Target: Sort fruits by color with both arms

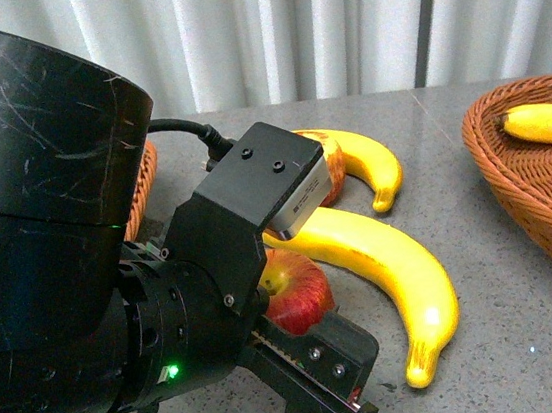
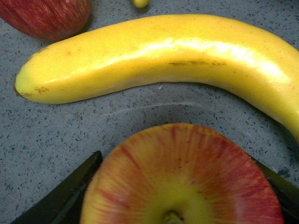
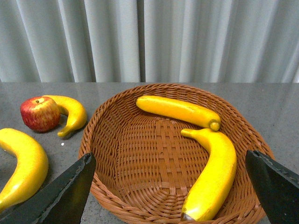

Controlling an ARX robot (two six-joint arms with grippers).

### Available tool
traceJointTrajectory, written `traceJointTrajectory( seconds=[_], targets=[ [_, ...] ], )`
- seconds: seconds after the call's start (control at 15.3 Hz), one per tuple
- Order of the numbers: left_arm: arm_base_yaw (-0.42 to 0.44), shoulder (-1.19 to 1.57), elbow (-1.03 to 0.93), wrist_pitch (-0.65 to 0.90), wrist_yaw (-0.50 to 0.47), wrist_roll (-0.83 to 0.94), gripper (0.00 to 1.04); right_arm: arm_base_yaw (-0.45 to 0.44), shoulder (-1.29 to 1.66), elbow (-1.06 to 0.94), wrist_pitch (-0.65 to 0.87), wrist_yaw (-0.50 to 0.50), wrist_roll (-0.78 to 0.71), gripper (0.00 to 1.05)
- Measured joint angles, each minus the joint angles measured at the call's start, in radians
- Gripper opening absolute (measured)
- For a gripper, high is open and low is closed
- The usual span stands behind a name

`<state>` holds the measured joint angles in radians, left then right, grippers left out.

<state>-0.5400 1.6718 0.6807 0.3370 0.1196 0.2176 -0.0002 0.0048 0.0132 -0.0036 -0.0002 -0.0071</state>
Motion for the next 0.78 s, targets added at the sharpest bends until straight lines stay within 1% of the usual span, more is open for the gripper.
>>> traceJointTrajectory(
  seconds=[0.07,0.13,0.26,0.33,0.39,0.46,0.59,0.65,0.72,0.78],
  targets=[
    [0.0,-0.016,0.0,-0.02,0.004,0.0,0.75,0.0,0.0,0.0,0.0,0.0,0.0,0.98],
    [0.001,-0.046,0.0,-0.032,0.003,0.0,0.69,0.0,0.0,0.0,0.0,0.0,0.0,0.98],
    [0.018,-0.132,0.002,-0.043,-0.009,-0.002,0.69,0.0,0.0,0.0,0.0,0.0,0.0,0.98],
    [0.04,-0.191,0.005,-0.04,-0.032,-0.013,0.69,0.0,0.0,0.0,0.0,0.0,0.0,0.98],
    [0.077,-0.246,0.013,-0.03,-0.066,-0.042,0.68,0.0,0.0,0.0,0.0,0.0,0.0,0.98],
    [0.127,-0.295,0.021,-0.031,-0.12,-0.084,0.68,0.0,0.0,0.0,0.0,0.0,0.0,0.98],
    [0.27,-0.349,0.011,-0.039,-0.214,-0.222,0.68,0.0,0.0,0.0,0.0,0.0,0.0,0.98],
    [0.386,-0.34,-0.039,-0.079,-0.224,-0.325,0.68,0.0,0.0,0.0,0.0,0.0,0.0,0.98],
    [0.447,-0.319,-0.09,-0.09,-0.206,-0.395,0.68,0.0,0.0,0.0,0.0,0.0,0.0,0.98],
    [0.452,-0.316,-0.101,-0.088,-0.196,-0.401,0.68,0.0,0.0,0.0,0.0,0.0,0.0,0.98]
  ],
)
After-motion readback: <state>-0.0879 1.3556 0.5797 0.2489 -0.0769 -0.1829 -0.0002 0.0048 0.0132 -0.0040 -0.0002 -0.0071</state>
